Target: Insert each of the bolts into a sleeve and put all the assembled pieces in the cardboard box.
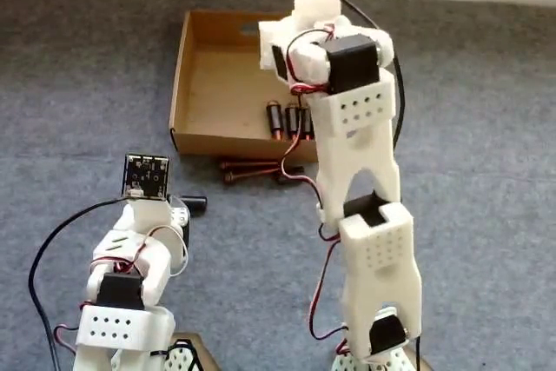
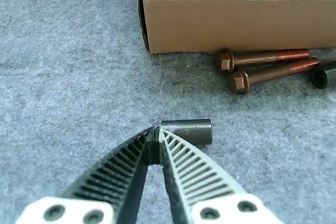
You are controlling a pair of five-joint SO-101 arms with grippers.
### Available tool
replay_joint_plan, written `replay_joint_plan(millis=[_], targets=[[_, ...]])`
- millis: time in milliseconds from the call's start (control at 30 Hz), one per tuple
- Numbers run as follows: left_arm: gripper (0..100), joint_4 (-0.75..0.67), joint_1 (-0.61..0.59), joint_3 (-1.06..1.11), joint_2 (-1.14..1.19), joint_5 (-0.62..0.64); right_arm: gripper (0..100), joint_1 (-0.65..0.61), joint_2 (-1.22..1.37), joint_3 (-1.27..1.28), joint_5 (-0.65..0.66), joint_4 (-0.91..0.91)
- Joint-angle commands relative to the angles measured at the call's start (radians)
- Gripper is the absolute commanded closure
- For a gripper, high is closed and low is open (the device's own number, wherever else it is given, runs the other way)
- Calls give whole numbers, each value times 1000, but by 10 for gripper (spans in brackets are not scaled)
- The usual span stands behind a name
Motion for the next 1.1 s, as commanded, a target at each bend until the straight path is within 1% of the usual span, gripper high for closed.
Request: replay_joint_plan(millis=[0, 200, 300, 400, 500, 600, 667, 800, 933, 1067], targets=[[959, -23, 10, -7, 7, -6, 974, -31, -185, 213, -2, 15], [959, -23, 8, -7, 7, -6, 974, -65, -476, 733, 2, -12], [959, -25, 12, -7, 7, -6, 971, -77, -604, 997, 20, -134], [959, -25, 8, -7, 7, -6, 918, -119, -737, 1296, 72, -268], [959, -25, 8, -7, 7, -6, 843, -153, -839, 1575, 178, -387], [959, -25, 12, -7, 7, -6, 809, -159, -878, 1793, 361, -516], [959, -25, 12, -5, 7, -6, 809, -154, -878, 1877, 460, -590], [959, -25, 12, -5, 7, -6, 800, -143, -877, 1957, 575, -661], [959, -25, 12, -5, 7, -6, 733, -142, -832, 1972, 646, -665], [959, -25, 12, -5, 7, -6, 732, -140, -696, 1969, 709, -734]])
